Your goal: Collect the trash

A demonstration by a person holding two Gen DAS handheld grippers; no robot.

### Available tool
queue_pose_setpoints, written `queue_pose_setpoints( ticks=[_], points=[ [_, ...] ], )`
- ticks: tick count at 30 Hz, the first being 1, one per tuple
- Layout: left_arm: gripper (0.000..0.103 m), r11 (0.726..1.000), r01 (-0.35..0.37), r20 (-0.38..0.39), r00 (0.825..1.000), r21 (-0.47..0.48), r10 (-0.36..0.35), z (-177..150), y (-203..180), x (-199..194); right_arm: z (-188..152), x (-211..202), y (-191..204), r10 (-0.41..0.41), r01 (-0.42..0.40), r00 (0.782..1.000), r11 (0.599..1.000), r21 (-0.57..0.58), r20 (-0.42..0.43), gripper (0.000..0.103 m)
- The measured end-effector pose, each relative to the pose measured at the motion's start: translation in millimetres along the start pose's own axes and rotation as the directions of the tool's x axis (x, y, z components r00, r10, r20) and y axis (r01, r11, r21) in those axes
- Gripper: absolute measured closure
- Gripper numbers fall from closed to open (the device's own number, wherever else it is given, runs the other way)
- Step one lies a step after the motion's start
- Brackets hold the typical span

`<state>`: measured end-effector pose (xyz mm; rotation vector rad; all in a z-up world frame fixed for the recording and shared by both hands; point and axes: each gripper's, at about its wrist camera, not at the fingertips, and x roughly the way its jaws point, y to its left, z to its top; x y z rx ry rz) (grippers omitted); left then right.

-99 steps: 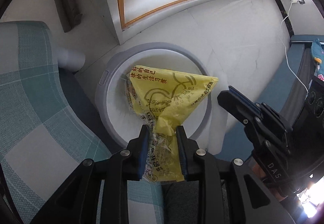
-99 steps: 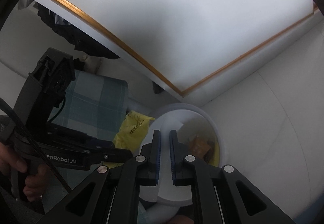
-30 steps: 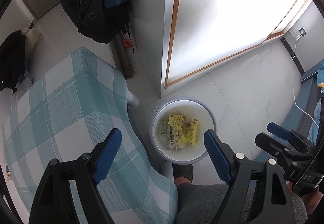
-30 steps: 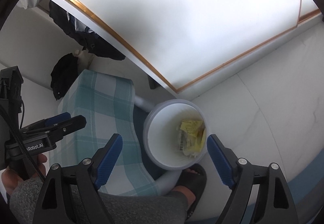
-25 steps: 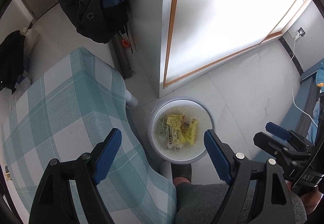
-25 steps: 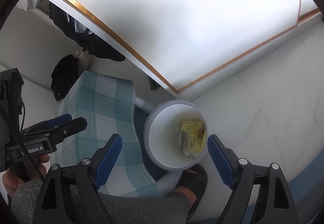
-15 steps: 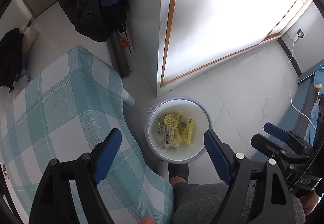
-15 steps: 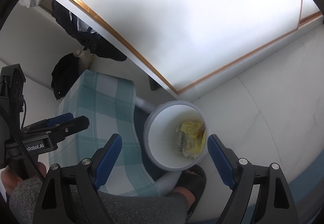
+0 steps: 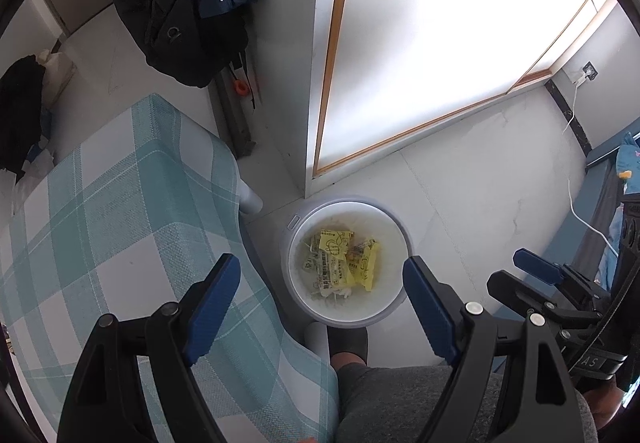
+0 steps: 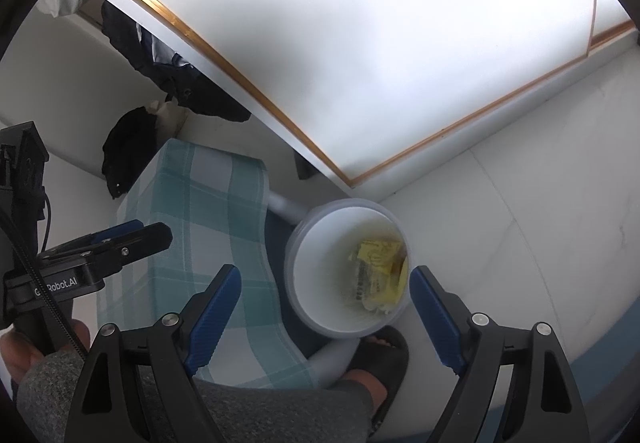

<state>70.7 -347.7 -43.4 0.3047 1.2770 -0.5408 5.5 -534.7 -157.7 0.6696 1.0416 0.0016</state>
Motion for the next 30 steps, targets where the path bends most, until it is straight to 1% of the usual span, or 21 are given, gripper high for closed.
queue_pose_setpoints(
  ticks=[11,18,23,30],
  points=[
    [0.022,1.0,0.009,-0.018,1.0,0.011,-0.009,-0.6,-3.8,4.0,-0.9,-0.6,-2.1,0.002,-0.002,1.0,1.0,0.011,0.002,0.017],
    [0.022,1.0,0.012,-0.007,1.0,-0.009,-0.012,0.5,-2.1,4.2,-1.5,-0.4,-2.6,0.002,-0.002,1.0,1.0,0.007,0.002,0.017],
    [0.022,1.0,0.013,-0.013,1.0,0.012,-0.013,-2.0,-4.8,5.5,-2.3,0.7,-3.3,0.004,-0.004,1.0,1.0,0.011,0.0,0.017],
    [0.022,1.0,0.02,-0.021,1.0,0.013,-0.019,-1.1,-4.9,7.4,-2.3,1.5,-2.8,0.002,-0.002,1.0,1.0,0.011,-0.003,0.017]
  ],
)
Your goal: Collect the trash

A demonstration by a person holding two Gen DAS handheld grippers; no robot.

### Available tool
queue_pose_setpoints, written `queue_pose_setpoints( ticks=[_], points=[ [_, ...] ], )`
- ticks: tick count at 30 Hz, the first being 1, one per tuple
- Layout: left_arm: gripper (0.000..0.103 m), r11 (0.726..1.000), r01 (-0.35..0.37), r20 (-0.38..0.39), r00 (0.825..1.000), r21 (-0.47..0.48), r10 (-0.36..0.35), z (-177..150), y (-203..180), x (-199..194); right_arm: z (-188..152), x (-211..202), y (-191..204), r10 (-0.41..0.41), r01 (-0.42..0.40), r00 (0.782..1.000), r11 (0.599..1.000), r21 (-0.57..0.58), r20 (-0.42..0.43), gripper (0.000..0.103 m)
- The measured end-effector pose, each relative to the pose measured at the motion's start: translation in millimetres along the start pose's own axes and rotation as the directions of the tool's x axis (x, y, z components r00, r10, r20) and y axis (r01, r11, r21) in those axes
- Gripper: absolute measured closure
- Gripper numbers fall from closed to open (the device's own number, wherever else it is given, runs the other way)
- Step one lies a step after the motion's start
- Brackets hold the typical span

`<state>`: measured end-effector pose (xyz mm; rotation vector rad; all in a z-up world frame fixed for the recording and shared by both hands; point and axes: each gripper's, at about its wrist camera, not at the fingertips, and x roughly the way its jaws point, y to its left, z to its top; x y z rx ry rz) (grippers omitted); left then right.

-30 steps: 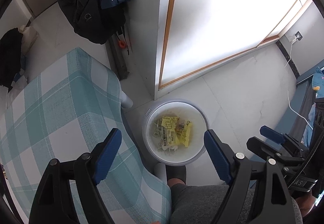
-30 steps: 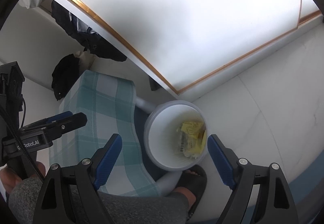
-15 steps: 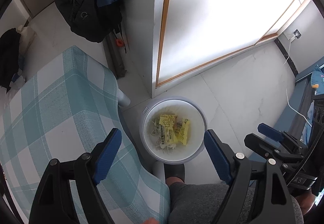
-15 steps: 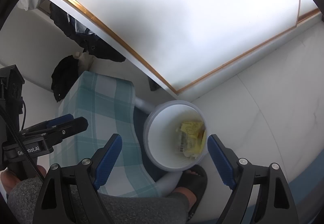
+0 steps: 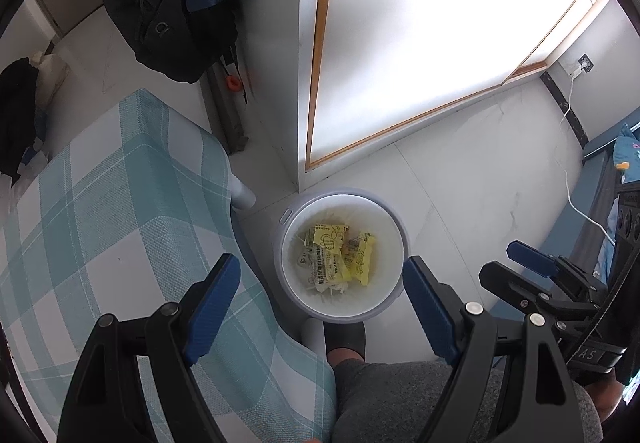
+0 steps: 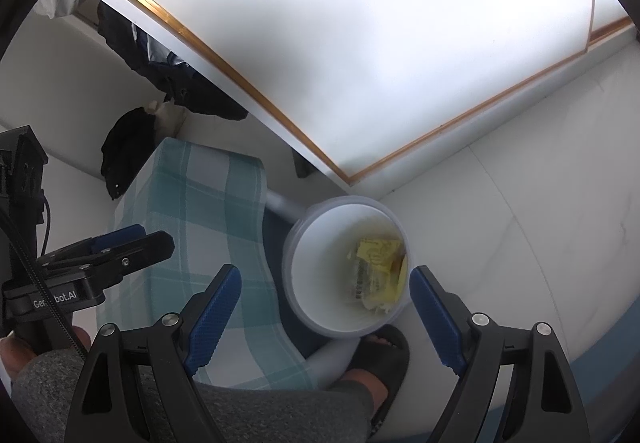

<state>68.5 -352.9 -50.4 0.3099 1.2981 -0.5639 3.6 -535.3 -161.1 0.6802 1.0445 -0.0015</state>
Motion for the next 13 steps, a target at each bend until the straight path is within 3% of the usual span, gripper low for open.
queue_pose_setpoints(
  ticks=[13],
  points=[
    [0.022,1.0,-0.01,0.006,1.0,-0.013,0.011,-4.2,1.8,1.7,0.8,-0.1,1.0,-0.003,0.003,1.0,1.0,-0.001,0.005,0.017]
  ],
)
